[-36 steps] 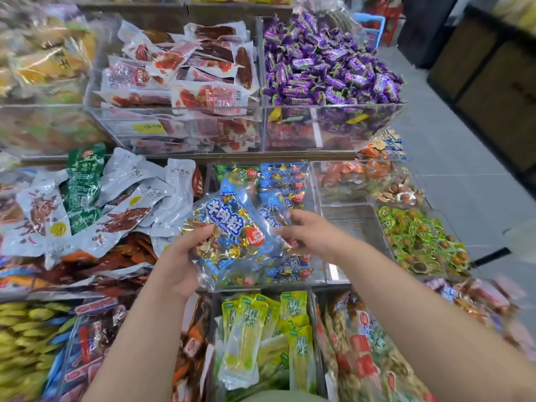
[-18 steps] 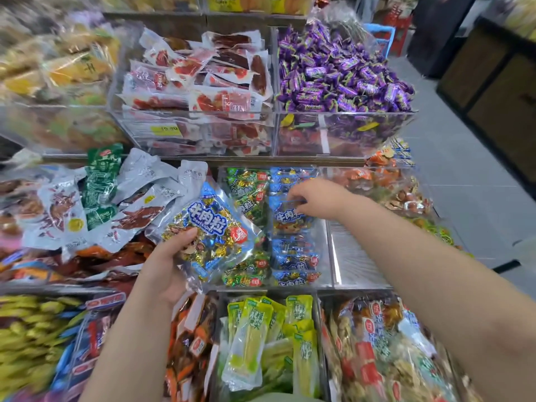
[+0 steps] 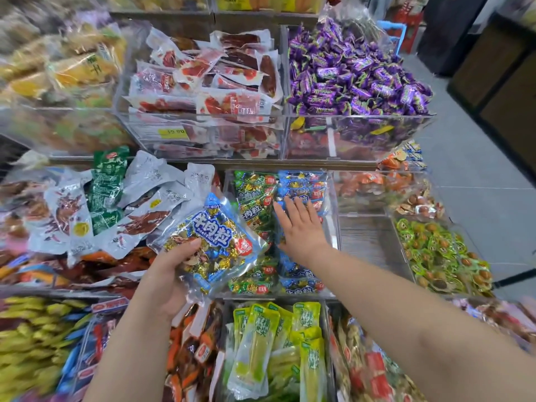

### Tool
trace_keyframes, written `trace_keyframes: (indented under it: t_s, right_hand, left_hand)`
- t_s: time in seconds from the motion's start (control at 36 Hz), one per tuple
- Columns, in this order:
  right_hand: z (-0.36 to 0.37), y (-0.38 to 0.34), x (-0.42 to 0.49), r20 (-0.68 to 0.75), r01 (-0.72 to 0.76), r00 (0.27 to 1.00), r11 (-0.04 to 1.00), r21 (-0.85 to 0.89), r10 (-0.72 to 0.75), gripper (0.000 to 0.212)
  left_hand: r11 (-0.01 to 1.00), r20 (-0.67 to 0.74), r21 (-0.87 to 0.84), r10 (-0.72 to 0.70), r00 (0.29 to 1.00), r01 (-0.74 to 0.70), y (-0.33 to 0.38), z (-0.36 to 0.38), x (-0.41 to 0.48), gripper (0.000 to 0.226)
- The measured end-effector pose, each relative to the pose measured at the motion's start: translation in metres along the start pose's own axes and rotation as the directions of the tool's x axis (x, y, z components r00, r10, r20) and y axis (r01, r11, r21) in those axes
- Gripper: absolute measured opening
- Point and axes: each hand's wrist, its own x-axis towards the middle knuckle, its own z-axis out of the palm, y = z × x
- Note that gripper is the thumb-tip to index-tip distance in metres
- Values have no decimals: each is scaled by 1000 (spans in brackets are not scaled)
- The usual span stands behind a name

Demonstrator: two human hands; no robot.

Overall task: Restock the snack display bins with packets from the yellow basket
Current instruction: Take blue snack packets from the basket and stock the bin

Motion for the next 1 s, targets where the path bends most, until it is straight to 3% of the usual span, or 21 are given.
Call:
trace_keyframes:
  t_s: [0.11, 0.25, 0.39, 0.56, 0.83, 0.92, 0.97, 1.0]
  right_hand:
    - [9, 6, 11, 8, -29, 1000, 999, 24, 29, 103]
    - [12, 18, 18, 31, -15, 999, 999, -34, 16, 113]
    - [13, 20, 23, 37, -22, 999, 999, -43, 24, 116]
    - [21, 17, 8, -4, -87, 996, 996, 29, 87, 119]
    - [5, 20, 12, 112, -67, 992, 993, 95, 56, 118]
    - [-18, 18, 4, 6, -51, 999, 928, 369, 52, 90]
    - [-39, 15, -8, -173, -2, 973, 761, 649, 150, 56]
    - [-52, 12, -16, -201, 36, 958, 610, 792, 205, 42]
  left_hand:
    - [999, -64, 25, -40, 997, 42, -1, 1, 1, 10]
    - [994, -83, 12, -108, 991, 110, 3, 4, 1, 46]
    - [998, -46, 40, -49, 998, 51, 3, 5, 1, 15]
    - [998, -34, 51, -47, 998, 48, -1, 6, -1, 15]
    - [1000, -25, -11, -28, 999, 28, 2, 10, -8, 20]
    - [999, -30, 13, -48, 998, 49, 1, 15, -8, 22]
    - [997, -76, 58, -55, 996, 59, -1, 17, -7, 42]
    - [995, -86, 72, -56, 995, 63, -1, 17, -5, 53]
